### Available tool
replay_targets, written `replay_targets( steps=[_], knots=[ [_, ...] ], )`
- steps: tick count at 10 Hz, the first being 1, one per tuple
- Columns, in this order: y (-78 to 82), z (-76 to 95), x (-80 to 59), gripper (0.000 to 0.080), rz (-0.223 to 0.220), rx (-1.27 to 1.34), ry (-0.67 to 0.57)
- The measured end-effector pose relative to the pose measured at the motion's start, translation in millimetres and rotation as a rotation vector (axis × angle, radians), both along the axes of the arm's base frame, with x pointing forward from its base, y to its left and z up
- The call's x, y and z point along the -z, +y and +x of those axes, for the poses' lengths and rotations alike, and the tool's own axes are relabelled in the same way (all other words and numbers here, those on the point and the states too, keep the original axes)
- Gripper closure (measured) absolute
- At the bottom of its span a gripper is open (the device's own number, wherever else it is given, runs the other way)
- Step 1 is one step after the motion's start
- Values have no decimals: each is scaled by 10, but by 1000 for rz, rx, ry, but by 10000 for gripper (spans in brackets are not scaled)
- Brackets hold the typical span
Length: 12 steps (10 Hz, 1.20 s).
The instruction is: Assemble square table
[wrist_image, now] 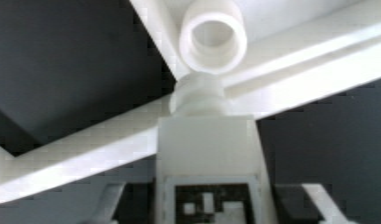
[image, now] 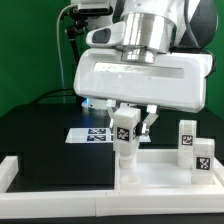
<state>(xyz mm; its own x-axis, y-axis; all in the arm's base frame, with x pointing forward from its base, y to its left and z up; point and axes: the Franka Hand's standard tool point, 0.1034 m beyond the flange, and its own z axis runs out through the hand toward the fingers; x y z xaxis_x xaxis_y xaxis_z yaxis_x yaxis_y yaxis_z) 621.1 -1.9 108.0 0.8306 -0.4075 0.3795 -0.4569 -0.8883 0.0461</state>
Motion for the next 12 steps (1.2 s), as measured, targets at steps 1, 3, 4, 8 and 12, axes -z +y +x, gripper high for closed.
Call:
replay_targets(
  steps=[1, 3, 4, 8, 12],
  knots=[
    [2, 0, 2, 514, 0, 0, 0],
    [4, 10, -17, 513, 0, -3, -16],
    [16, 22, -88, 512, 7, -1, -110],
    [344, 36, 81, 512, 30, 31, -193],
    [115, -16, 65, 512, -33, -44, -219]
  ],
)
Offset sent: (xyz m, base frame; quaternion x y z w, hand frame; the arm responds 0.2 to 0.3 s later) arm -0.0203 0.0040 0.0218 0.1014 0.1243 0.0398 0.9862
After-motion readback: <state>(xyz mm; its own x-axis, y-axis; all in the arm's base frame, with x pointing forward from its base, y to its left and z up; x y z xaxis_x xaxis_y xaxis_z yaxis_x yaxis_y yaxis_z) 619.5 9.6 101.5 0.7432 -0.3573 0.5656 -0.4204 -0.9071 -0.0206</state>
